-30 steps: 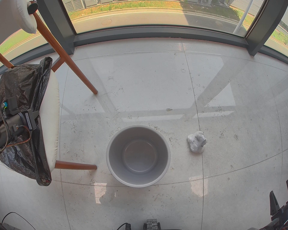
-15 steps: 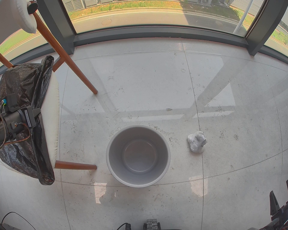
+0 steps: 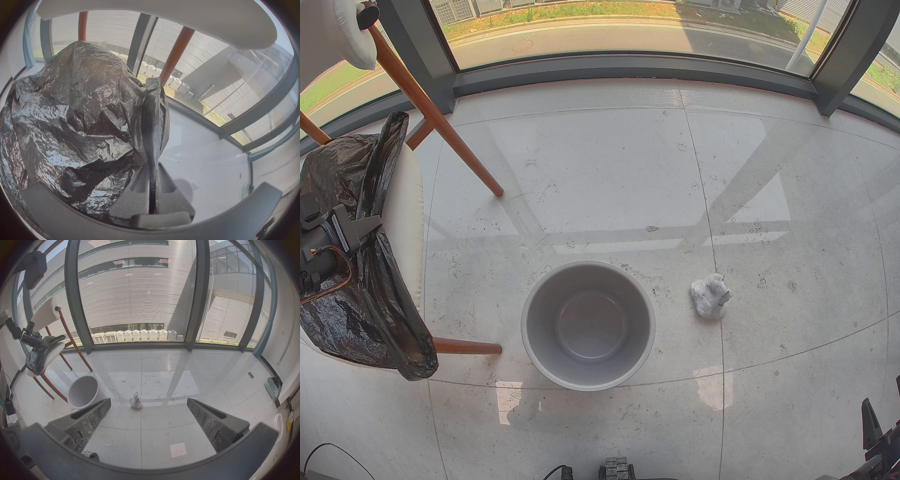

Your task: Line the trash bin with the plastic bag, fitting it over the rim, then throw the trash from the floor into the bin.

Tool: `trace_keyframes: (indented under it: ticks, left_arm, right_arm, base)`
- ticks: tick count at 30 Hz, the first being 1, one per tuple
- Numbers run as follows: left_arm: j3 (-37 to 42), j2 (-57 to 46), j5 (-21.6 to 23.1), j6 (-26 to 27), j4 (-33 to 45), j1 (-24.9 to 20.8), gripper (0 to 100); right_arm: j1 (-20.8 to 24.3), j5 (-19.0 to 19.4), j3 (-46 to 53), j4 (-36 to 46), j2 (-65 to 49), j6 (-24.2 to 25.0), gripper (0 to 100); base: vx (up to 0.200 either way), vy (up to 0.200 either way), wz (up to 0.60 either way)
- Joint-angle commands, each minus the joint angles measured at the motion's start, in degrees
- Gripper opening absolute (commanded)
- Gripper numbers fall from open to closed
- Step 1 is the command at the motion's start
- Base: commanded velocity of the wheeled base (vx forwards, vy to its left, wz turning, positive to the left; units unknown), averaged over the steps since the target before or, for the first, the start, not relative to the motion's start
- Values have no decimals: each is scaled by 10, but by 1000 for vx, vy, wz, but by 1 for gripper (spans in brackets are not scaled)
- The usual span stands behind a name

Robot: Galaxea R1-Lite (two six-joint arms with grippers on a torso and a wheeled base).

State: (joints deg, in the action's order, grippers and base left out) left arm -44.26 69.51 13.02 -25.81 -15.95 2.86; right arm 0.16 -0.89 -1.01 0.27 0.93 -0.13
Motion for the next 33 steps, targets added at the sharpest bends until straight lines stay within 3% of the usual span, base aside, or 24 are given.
trace_keyframes:
  ticks: [1, 6, 14, 22, 24, 25, 26, 27, 33]
  left_arm:
    - [-1, -23, 29, -50, -1, -1, 0]
    - [1, -45, 62, -86, -2, -2, 0]
    - [13, -104, 205, -169, -1, -4, 0]
    - [-2, -161, 299, -285, -2, -20, 0]
    - [-16, -189, 355, -360, -2, -31, 0]
    - [-16, -189, 355, -360, -2, -31, 0]
    - [-23, -203, 409, -414, -6, -34, 0]
    - [-26, -206, 432, -434, -8, -34, 0]
    - [-38, -202, 548, -471, -24, -35, 0]
  right_arm:
    - [0, 0, 10, 0, -6, 0, 100]
    - [0, 0, 10, 0, -6, 0, 100]
    - [0, 0, 10, 0, -6, -1, 100]
    - [0, 0, 10, 0, -6, -1, 100]
    - [0, 0, 10, 0, -6, 0, 100]
    - [0, 0, 10, 0, -6, 0, 100]
    - [0, 0, 10, 0, -6, 0, 100]
    - [0, 0, 10, 0, -6, 0, 100]
    - [0, -1, 10, 0, -6, 1, 100]
  base:
    - [0, 0, 0]
    - [0, 0, 0]
    - [0, 0, 0]
    - [0, 0, 0]
    - [0, 0, 0]
    - [0, 0, 0]
    - [0, 0, 0]
    - [0, 0, 0]
    - [0, 0, 0]
